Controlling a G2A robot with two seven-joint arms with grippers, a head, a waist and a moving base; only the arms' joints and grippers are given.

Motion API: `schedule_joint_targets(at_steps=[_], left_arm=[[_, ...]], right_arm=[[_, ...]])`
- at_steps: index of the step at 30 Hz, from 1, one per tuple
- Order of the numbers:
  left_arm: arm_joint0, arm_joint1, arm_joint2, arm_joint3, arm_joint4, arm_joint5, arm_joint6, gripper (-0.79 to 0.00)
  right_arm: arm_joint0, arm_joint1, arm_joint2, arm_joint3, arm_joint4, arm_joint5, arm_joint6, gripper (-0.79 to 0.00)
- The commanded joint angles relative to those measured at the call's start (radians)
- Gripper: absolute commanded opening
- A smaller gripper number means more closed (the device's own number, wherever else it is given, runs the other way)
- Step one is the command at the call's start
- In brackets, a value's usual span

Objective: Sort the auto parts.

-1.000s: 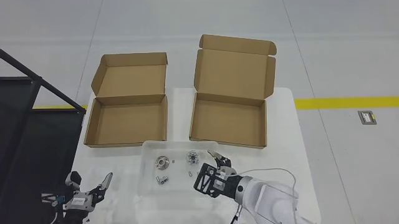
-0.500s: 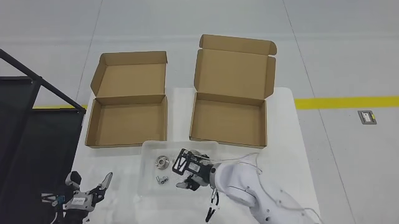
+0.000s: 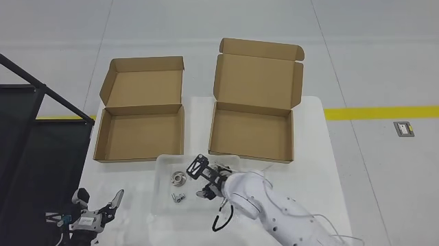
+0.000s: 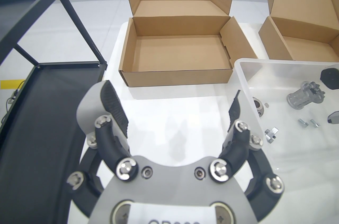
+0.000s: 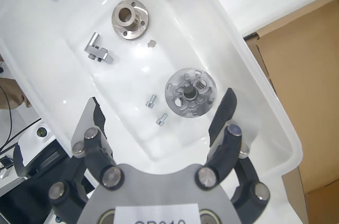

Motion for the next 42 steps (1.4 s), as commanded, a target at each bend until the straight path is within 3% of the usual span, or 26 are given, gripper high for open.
schedule_joint_targets(at_steps=[1, 11, 14, 15, 16, 22, 24, 25, 26, 32, 38, 42], left_arm=[[0.000, 0.000, 0.000, 0.000, 0.000, 0.000, 0.000, 0.000], [0.000, 0.000, 0.000, 0.000, 0.000, 0.000, 0.000, 0.000], [0.000, 0.000, 0.000, 0.000, 0.000, 0.000, 0.000, 0.000], [0.000, 0.000, 0.000, 0.000, 0.000, 0.000, 0.000, 0.000], [0.000, 0.000, 0.000, 0.000, 0.000, 0.000, 0.000, 0.000], [0.000, 0.000, 0.000, 0.000, 0.000, 0.000, 0.000, 0.000], [0.000, 0.000, 0.000, 0.000, 0.000, 0.000, 0.000, 0.000], [0.000, 0.000, 0.000, 0.000, 0.000, 0.000, 0.000, 0.000], [0.000, 0.000, 0.000, 0.000, 0.000, 0.000, 0.000, 0.000], [0.000, 0.000, 0.000, 0.000, 0.000, 0.000, 0.000, 0.000], [0.000, 0.000, 0.000, 0.000, 0.000, 0.000, 0.000, 0.000], [0.000, 0.000, 0.000, 0.000, 0.000, 0.000, 0.000, 0.000]], right_arm=[[0.006, -0.007, -0.006, 0.014, -0.006, 0.019, 0.004, 0.000], [0.042, -0.047, -0.046, 0.121, -0.066, 0.037, -0.042, -0.018], [0.047, -0.058, -0.052, 0.144, -0.082, 0.051, -0.041, -0.132], [0.048, -0.061, -0.052, 0.149, -0.081, 0.050, -0.044, -0.234], [0.050, -0.064, -0.052, 0.154, -0.080, 0.047, -0.047, -0.400], [0.046, -0.073, -0.035, 0.180, -0.085, 0.038, -0.065, -0.520], [0.042, -0.074, -0.026, 0.177, -0.088, 0.037, -0.073, -0.646], [0.036, -0.074, -0.021, 0.170, -0.081, 0.025, -0.082, -0.763], [0.032, -0.072, -0.012, 0.163, -0.081, 0.019, -0.084, -0.785], [-0.044, -0.031, 0.099, -0.036, -0.020, -0.172, -0.144, -0.785], [-0.118, 0.025, 0.259, -0.292, -0.002, -0.386, -0.098, -0.785], [-0.120, 0.043, 0.347, -0.384, -0.068, -0.369, -0.076, -0.785]])
